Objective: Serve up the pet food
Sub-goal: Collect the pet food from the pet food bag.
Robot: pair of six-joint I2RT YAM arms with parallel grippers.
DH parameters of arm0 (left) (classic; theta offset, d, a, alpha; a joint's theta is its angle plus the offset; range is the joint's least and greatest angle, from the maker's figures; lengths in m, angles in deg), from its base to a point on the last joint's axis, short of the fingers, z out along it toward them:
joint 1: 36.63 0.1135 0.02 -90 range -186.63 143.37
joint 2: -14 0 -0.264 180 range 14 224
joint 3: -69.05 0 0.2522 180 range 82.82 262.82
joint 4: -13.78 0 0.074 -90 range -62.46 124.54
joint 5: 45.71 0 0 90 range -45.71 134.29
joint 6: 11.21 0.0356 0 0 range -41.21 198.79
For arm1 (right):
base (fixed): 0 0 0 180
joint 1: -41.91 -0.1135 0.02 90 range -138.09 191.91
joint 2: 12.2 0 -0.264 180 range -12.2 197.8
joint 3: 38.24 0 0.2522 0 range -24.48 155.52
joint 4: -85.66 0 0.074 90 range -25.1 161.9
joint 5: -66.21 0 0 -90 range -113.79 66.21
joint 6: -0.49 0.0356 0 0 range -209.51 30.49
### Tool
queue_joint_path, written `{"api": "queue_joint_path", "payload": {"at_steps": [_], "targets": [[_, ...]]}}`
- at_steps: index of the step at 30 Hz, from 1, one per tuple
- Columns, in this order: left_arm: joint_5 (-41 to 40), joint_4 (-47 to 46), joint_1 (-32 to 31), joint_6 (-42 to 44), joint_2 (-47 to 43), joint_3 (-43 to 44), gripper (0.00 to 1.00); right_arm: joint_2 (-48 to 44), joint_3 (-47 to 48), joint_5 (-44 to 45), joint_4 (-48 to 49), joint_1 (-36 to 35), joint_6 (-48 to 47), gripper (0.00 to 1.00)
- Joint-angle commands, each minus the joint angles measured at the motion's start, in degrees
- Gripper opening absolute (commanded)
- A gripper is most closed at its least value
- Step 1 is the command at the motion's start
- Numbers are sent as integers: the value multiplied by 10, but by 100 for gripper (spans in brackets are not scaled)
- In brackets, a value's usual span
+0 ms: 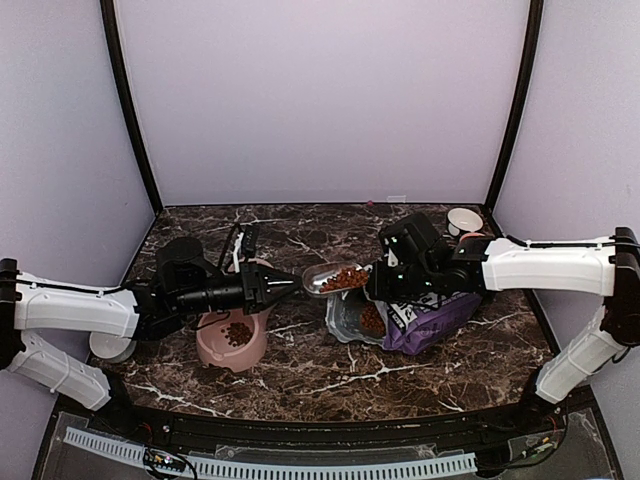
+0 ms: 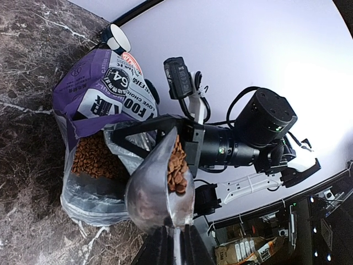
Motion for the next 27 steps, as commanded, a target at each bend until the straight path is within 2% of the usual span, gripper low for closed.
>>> {"api": "queue_joint_path", "payload": {"at_steps": [1, 14, 18, 21, 24, 27], "targets": [[19, -57, 4, -21, -1, 20, 0, -11, -14, 33, 2, 10, 8, 0], [56, -156, 5, -66, 46, 27, 0, -10, -17, 33, 4, 10, 8, 0], [36, -44, 3, -21, 37, 57, 0, -11, -17, 32, 5, 10, 7, 0], [45, -77, 5, -30, 35, 48, 0, -12, -18, 34, 4, 10, 7, 0], [47, -52, 6, -20, 35, 55, 0, -8, -19, 33, 5, 10, 5, 0], [61, -111, 9, -38, 42, 38, 0, -1, -13, 33, 4, 10, 3, 0]]}}
